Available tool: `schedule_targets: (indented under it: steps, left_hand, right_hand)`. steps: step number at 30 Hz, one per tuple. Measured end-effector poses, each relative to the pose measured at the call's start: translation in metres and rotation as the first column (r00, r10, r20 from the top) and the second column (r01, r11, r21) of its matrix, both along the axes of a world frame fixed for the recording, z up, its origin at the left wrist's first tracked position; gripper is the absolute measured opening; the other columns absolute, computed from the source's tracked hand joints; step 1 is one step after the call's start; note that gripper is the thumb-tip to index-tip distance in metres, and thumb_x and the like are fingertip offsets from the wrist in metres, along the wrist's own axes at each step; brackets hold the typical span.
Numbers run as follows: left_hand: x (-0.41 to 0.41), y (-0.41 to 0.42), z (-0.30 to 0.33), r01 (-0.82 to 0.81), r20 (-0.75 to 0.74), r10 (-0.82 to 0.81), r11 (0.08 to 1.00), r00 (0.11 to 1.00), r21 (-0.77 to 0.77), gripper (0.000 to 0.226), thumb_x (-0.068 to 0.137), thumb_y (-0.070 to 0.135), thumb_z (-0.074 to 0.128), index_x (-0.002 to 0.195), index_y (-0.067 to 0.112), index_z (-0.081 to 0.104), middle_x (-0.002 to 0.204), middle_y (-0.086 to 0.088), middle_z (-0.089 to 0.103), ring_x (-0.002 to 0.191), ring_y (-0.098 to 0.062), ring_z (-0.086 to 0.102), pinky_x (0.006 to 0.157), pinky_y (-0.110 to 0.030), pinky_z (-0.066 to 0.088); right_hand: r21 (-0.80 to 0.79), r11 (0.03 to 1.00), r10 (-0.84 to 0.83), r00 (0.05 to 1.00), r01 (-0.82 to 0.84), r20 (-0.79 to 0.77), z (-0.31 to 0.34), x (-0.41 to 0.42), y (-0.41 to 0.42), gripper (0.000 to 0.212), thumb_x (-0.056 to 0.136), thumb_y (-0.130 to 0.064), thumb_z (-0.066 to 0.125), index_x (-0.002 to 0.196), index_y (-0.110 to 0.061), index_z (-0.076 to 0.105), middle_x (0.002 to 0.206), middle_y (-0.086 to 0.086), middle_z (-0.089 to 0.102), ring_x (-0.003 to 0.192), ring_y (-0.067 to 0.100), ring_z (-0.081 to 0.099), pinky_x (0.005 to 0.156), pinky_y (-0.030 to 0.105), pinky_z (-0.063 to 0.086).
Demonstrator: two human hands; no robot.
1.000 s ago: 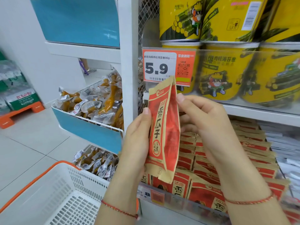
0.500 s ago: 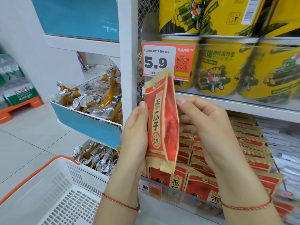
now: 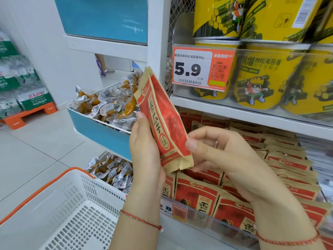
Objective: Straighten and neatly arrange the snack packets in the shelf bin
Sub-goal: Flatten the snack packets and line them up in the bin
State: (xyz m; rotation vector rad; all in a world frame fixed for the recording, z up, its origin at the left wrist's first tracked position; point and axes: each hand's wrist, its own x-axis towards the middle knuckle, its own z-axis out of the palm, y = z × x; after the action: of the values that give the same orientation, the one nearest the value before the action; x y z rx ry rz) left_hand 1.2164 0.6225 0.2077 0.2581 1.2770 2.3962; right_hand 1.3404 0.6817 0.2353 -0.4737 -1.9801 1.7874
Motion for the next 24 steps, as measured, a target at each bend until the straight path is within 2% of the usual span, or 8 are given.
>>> schedule_targets:
  steps: [4, 8, 12, 14, 16, 18, 20, 24]
  left_hand:
    - [-0.005, 0.000, -0.004, -0.066, 0.031, 0.065, 0.998, 0.997, 0.025, 0.041, 0.102, 0.045, 0.042, 0.114, 0.010, 0.061, 0.059, 0.011, 0.064, 0.052, -0.003, 0.062, 0.047, -0.017, 0.048]
    - [-0.006, 0.003, -0.006, -0.039, 0.074, 0.036, 0.999, 0.997, 0.029, 0.053, 0.100, 0.050, 0.042, 0.128, 0.009, 0.059, 0.082, 0.004, 0.068, 0.065, -0.007, 0.067, 0.053, -0.021, 0.053]
    - [-0.008, 0.002, -0.006, -0.006, 0.087, 0.001, 0.999, 0.996, 0.054, 0.036, 0.101, 0.040, 0.047, 0.116, 0.013, 0.063, 0.082, 0.003, 0.068, 0.066, -0.010, 0.066, 0.056, -0.024, 0.054]
    - [-0.006, 0.001, -0.005, 0.020, 0.074, -0.024, 0.998, 0.997, 0.059, 0.023, 0.099, 0.030, 0.048, 0.109, 0.014, 0.060, 0.082, 0.001, 0.066, 0.066, -0.013, 0.065, 0.056, -0.026, 0.056]
    - [-0.004, 0.001, -0.004, -0.011, 0.049, 0.008, 0.999, 0.999, 0.051, 0.016, 0.098, 0.024, 0.050, 0.110, 0.015, 0.056, 0.088, -0.002, 0.069, 0.068, -0.014, 0.067, 0.058, -0.029, 0.057]
    - [-0.001, 0.002, -0.002, -0.055, -0.002, 0.055, 0.998, 0.998, 0.037, 0.017, 0.099, 0.023, 0.053, 0.116, 0.019, 0.054, 0.106, -0.005, 0.071, 0.076, -0.017, 0.069, 0.063, -0.033, 0.059]
    - [0.000, 0.002, -0.002, -0.064, -0.099, 0.067, 0.997, 0.993, 0.039, 0.016, 0.099, 0.022, 0.054, 0.115, 0.023, 0.053, 0.114, -0.006, 0.070, 0.083, -0.017, 0.070, 0.067, -0.032, 0.059]
    - [0.006, -0.001, 0.004, -0.045, -0.324, 0.067, 0.996, 0.944, 0.076, 0.026, 0.099, 0.021, 0.052, 0.125, 0.026, 0.055, 0.098, 0.007, 0.072, 0.087, -0.009, 0.070, 0.067, -0.023, 0.056]
  right_hand:
    - [-0.005, 1.000, 0.026, 0.999, -0.026, 0.024, 0.000, -0.001, -0.001, 0.023, 0.066, -0.032, 0.070, 0.080, -0.014, 0.074, 0.077, 0.008, 0.074, 0.064, 0.018, 0.071, 0.061, 0.022, 0.057]
    - [0.059, 0.998, -0.005, 1.000, 0.006, -0.018, 0.000, -0.003, -0.002, 0.016, 0.073, -0.028, 0.065, 0.076, -0.014, 0.073, 0.075, 0.007, 0.074, 0.065, 0.017, 0.071, 0.065, 0.024, 0.058]
    - [0.025, 0.997, -0.070, 0.997, 0.071, -0.039, -0.002, -0.005, -0.001, 0.020, 0.077, -0.029, 0.061, 0.080, -0.012, 0.072, 0.076, 0.004, 0.075, 0.064, 0.015, 0.071, 0.060, 0.019, 0.056]
    - [-0.006, 0.991, -0.134, 0.990, 0.134, -0.040, -0.003, -0.005, 0.001, 0.026, 0.077, -0.034, 0.059, 0.082, -0.013, 0.073, 0.079, 0.002, 0.075, 0.065, 0.014, 0.071, 0.060, 0.020, 0.057]
    - [-0.005, 0.985, -0.174, 0.984, 0.174, -0.027, -0.003, -0.004, 0.002, 0.032, 0.075, -0.043, 0.058, 0.082, -0.017, 0.075, 0.081, 0.000, 0.076, 0.066, 0.015, 0.072, 0.063, 0.022, 0.058]
    - [0.015, 0.980, -0.199, 0.980, 0.199, 0.000, -0.003, -0.004, 0.003, 0.036, 0.070, -0.047, 0.062, 0.084, -0.016, 0.075, 0.081, -0.001, 0.076, 0.065, 0.014, 0.071, 0.063, 0.022, 0.058]
    - [0.018, 0.972, -0.236, 0.972, 0.236, 0.003, -0.006, -0.006, 0.005, 0.032, 0.074, -0.042, 0.064, 0.085, -0.013, 0.074, 0.078, 0.003, 0.075, 0.060, 0.013, 0.069, 0.059, 0.020, 0.057]
    - [-0.010, 0.951, -0.308, 0.950, 0.308, -0.045, -0.014, -0.009, 0.009, 0.020, 0.092, -0.027, 0.056, 0.088, -0.010, 0.067, 0.075, 0.006, 0.073, 0.053, 0.011, 0.065, 0.053, 0.019, 0.054]
